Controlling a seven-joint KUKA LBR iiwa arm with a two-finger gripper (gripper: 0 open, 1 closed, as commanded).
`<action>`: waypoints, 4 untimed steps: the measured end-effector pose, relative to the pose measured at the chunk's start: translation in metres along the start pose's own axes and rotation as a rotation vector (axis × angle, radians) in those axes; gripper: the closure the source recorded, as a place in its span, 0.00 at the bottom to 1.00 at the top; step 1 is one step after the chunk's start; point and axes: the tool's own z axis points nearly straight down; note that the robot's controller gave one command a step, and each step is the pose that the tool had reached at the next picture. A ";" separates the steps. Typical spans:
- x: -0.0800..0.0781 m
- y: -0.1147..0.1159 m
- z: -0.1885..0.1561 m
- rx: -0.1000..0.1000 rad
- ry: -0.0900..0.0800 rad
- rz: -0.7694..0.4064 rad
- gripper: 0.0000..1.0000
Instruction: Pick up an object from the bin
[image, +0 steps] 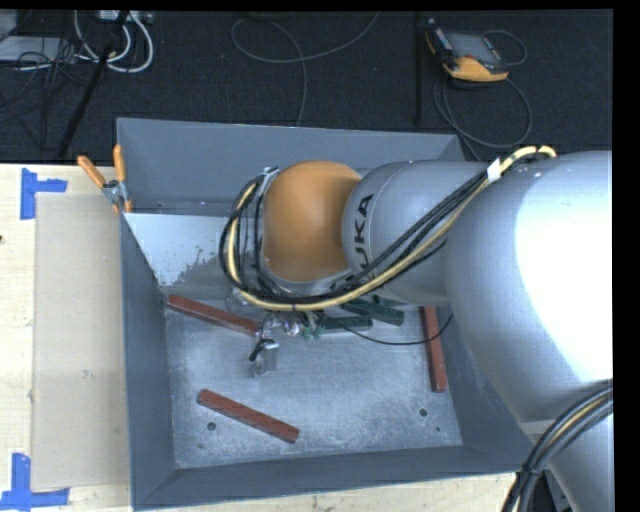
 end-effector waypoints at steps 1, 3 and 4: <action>0.000 0.000 0.000 -0.001 0.002 0.002 1.00; 0.000 0.000 0.000 -0.001 0.002 0.004 1.00; -0.006 0.023 -0.152 -0.001 -0.009 -0.117 1.00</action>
Offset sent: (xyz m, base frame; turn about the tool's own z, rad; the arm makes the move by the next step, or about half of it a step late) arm 0.0000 0.0000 0.0000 0.0000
